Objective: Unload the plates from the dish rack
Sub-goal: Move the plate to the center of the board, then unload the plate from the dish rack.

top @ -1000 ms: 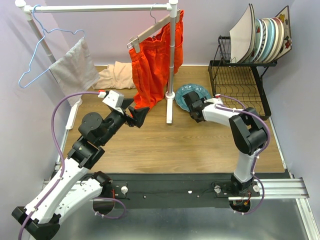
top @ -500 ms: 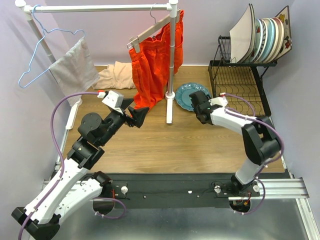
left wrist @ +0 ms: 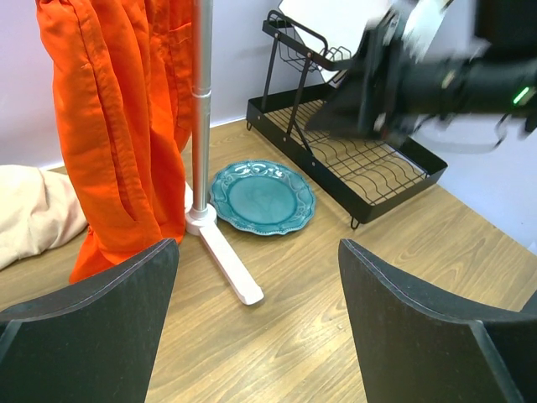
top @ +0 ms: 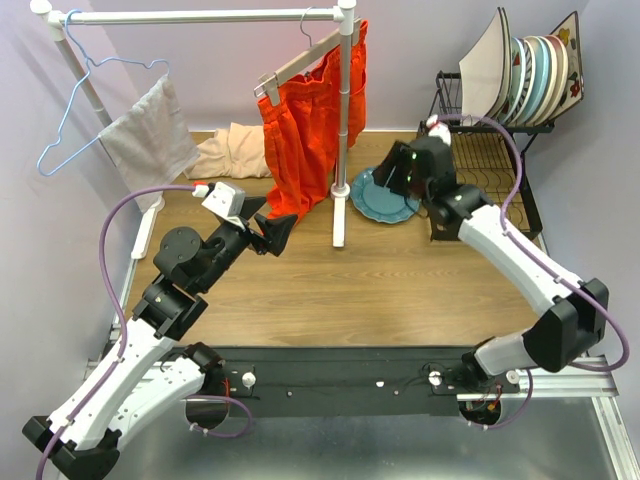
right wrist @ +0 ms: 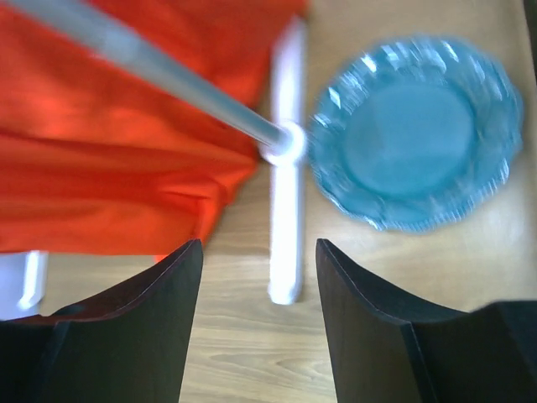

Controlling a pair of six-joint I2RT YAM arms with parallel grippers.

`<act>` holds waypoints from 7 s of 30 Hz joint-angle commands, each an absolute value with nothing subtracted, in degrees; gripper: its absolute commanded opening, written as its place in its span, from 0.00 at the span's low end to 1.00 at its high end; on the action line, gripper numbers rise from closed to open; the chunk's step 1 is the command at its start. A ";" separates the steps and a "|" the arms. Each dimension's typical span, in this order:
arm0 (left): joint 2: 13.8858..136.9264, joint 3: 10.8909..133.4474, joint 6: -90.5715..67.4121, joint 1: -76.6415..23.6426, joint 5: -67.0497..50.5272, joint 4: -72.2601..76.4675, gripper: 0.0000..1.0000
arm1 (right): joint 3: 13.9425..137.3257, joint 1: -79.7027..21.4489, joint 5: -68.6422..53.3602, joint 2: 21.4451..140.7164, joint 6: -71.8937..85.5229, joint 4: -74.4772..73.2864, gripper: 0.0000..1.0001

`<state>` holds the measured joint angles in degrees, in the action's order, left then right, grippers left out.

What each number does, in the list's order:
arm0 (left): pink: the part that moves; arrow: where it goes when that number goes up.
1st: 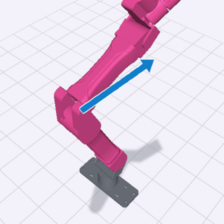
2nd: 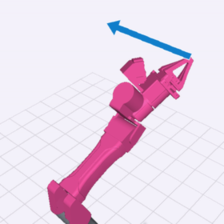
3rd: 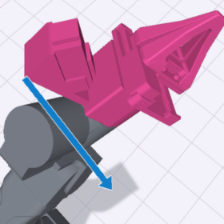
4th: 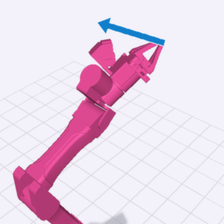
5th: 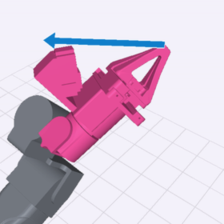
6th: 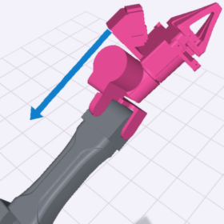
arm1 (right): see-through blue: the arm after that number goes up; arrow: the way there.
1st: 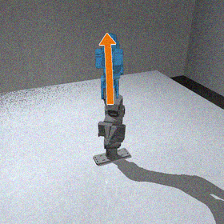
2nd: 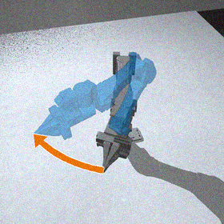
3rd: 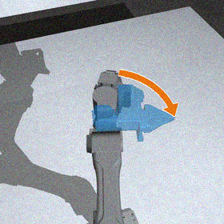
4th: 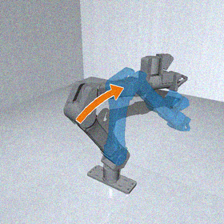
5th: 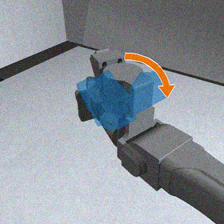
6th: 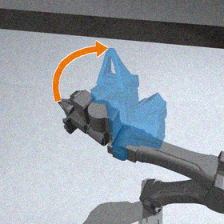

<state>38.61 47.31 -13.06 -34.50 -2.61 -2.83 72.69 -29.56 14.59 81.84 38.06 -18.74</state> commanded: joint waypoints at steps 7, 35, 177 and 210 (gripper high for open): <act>38.14 47.02 -12.39 -34.19 -4.31 -2.20 0.86 | 96.67 -29.18 18.27 83.58 19.78 -35.68 0.74; 38.50 47.20 -12.22 -34.19 -5.45 -2.11 0.86 | 130.60 -5.71 20.38 99.04 7.21 -40.43 0.64; 39.64 47.02 -12.57 -33.22 -8.96 -1.14 0.86 | 138.25 -9.05 34.72 115.67 -16.61 -16.88 0.01; 41.05 47.11 -12.92 -32.52 -9.93 -0.88 0.86 | 136.94 -8.88 34.28 111.97 -16.26 -9.14 0.01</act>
